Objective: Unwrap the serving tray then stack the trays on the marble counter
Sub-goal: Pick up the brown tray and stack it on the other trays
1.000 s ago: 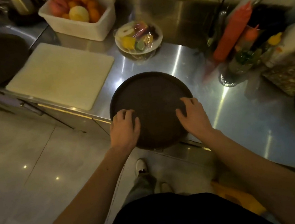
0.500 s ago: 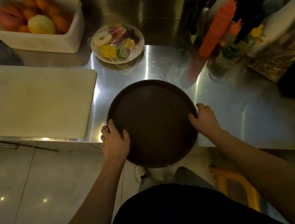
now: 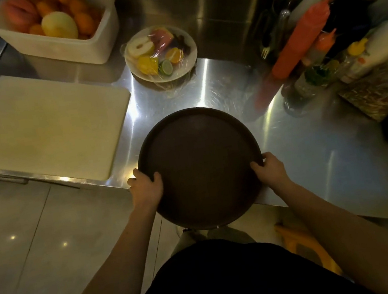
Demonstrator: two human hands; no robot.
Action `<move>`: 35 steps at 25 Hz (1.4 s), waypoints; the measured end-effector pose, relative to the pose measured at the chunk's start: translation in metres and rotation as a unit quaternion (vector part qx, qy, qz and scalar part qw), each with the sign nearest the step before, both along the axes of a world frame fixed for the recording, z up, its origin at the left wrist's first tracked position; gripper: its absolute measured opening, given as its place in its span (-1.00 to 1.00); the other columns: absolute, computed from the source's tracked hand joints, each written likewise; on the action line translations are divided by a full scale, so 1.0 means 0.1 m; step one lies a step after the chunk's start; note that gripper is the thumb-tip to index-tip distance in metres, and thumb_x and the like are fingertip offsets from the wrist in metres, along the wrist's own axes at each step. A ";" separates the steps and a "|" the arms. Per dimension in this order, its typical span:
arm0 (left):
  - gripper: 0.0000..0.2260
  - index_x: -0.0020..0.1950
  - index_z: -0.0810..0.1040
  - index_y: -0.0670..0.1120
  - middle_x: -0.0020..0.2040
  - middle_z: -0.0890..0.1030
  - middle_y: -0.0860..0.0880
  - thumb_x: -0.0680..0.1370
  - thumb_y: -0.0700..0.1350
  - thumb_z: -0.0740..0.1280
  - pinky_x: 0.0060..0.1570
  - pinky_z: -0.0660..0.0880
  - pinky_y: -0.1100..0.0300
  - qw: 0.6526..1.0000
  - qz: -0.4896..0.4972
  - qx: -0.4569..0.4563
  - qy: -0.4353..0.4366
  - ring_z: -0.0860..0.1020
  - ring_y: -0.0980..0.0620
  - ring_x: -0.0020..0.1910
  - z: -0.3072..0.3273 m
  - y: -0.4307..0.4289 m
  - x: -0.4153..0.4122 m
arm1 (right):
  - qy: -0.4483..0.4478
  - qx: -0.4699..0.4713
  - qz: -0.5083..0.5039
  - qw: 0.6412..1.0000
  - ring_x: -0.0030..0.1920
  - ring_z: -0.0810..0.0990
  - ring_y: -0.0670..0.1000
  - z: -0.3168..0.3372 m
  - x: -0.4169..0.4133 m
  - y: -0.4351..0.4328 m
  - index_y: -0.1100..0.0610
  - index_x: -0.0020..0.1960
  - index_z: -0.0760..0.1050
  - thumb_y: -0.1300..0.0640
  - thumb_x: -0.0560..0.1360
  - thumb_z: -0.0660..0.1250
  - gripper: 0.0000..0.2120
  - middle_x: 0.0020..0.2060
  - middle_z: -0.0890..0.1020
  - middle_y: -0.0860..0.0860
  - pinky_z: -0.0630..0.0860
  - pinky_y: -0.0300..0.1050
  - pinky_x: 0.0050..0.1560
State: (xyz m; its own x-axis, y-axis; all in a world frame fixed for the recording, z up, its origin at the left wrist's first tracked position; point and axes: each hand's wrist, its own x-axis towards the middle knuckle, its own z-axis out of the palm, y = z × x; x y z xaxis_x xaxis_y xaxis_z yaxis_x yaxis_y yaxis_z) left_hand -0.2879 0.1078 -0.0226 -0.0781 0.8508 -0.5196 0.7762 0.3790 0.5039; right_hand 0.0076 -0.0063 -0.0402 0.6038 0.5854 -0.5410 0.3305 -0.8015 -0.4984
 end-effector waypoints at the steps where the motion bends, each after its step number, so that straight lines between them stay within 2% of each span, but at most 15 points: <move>1: -0.51 0.40 0.23 -0.28 0.36 0.31 -0.36 0.60 -0.02 0.24 0.21 0.42 -0.17 1.000 0.005 -0.010 0.008 0.41 -0.37 0.27 0.00 0.01 0.01 | 0.026 0.006 -0.026 0.999 0.04 0.56 0.17 -0.01 0.02 0.00 0.26 0.31 0.39 0.02 0.55 0.30 -0.57 0.11 0.56 0.18 0.47 0.00 -0.03; 4: -0.53 0.34 0.27 -0.29 0.31 0.37 -0.34 0.59 0.00 0.26 0.15 0.45 -0.11 0.999 0.015 0.002 0.033 0.46 -0.32 0.22 0.04 0.03 0.01 | 0.063 0.041 -0.087 0.993 -0.03 0.48 0.06 0.02 0.09 0.08 0.20 0.27 0.41 0.00 0.53 0.32 -0.60 0.02 0.49 0.07 0.45 -0.04 -0.06; 7: -0.53 0.32 0.28 -0.30 0.30 0.38 -0.33 0.58 -0.01 0.30 0.12 0.46 -0.09 0.998 0.039 0.046 0.021 0.46 -0.30 0.21 0.08 0.00 0.03 | 0.044 0.098 -0.098 0.989 -0.07 0.48 0.03 0.09 0.14 0.18 0.08 0.10 0.39 -0.02 0.50 0.35 -0.73 -0.07 0.48 -0.01 0.45 -0.07 -0.09; 9: -0.55 0.31 0.30 -0.30 0.28 0.39 -0.31 0.57 -0.04 0.31 0.10 0.46 -0.06 0.995 0.059 0.077 0.011 0.47 -0.27 0.19 0.13 -0.05 0.06 | 0.026 0.135 -0.094 0.986 -0.09 0.50 0.02 0.16 0.16 0.26 0.06 0.05 0.38 0.00 0.49 0.37 -0.75 -0.13 0.48 -0.05 0.47 -0.08 -0.09; 14: -0.56 0.31 0.34 -0.27 0.25 0.43 -0.26 0.56 -0.05 0.34 0.05 0.45 0.06 0.981 0.121 0.149 0.012 0.49 -0.20 0.17 0.30 -0.20 0.08 | -0.004 0.216 -0.064 0.974 -0.12 0.53 0.01 0.32 0.17 0.42 0.06 0.01 0.42 0.04 0.48 0.37 -0.81 -0.09 0.54 0.02 0.46 -0.12 -0.11; 18: -0.52 0.35 0.33 -0.23 0.29 0.43 -0.21 0.54 -0.03 0.36 0.07 0.44 0.09 0.960 0.207 0.188 0.007 0.48 -0.15 0.20 0.52 -0.32 -0.01 | 0.020 0.272 -0.029 0.962 -0.15 0.53 -0.11 0.50 0.04 0.58 0.00 -0.03 0.43 0.05 0.48 0.37 -0.86 -0.16 0.53 -0.08 0.41 -0.28 -0.17; 20: -0.53 0.34 0.34 -0.21 0.26 0.44 -0.19 0.54 -0.02 0.36 0.03 0.45 0.12 0.949 0.236 0.210 0.008 0.48 -0.11 0.18 0.64 -0.34 -0.11 | 0.035 0.284 -0.022 0.958 -0.13 0.54 -0.08 0.59 -0.05 0.69 0.01 -0.01 0.45 0.04 0.48 0.37 -0.86 -0.11 0.55 -0.04 0.42 -0.29 -0.13; 25: -0.57 0.30 0.38 -0.17 0.22 0.47 -0.14 0.53 -0.01 0.37 -0.03 0.41 0.20 0.913 0.309 0.265 0.015 0.47 0.02 0.09 0.86 -0.42 -0.60 | 0.040 0.320 0.043 0.946 -0.17 0.51 -0.17 0.79 -0.57 1.00 0.06 0.02 0.47 0.08 0.49 0.38 -0.85 -0.09 0.53 -0.03 0.37 -0.39 -0.18; 29: -0.62 0.29 0.39 -0.15 0.22 0.48 -0.13 0.55 -0.01 0.33 -0.02 0.46 0.20 0.882 0.371 0.292 -0.012 0.49 0.01 0.11 0.95 -0.50 -1.17 | 0.046 0.345 0.083 0.934 -0.17 0.51 -0.14 0.93 -1.17 1.20 0.13 0.07 0.51 0.11 0.48 0.40 -0.80 -0.09 0.56 -0.02 0.35 -0.45 -0.21; 33: -0.64 0.28 0.40 -0.15 0.21 0.50 -0.13 0.56 -0.04 0.33 -0.05 0.47 0.22 0.860 0.409 0.304 -0.015 0.51 0.01 0.07 1.03 -0.57 -1.98 | 0.048 0.351 0.128 0.926 -0.18 0.51 -0.17 1.01 -2.03 1.33 0.03 0.01 0.45 0.11 0.49 0.39 -0.85 -0.08 0.56 -0.01 0.38 -0.37 -0.18; 35: -0.66 0.28 0.40 -0.15 0.19 0.51 -0.11 0.56 -0.06 0.33 -0.03 0.48 0.17 0.853 0.429 0.298 -0.022 0.51 0.02 0.06 1.04 -0.62 -2.36 | 0.047 0.348 0.142 0.925 -0.14 0.54 -0.06 1.03 -2.44 1.35 0.03 0.03 0.45 0.10 0.50 0.39 -0.84 -0.06 0.56 -0.01 0.45 -0.25 -0.08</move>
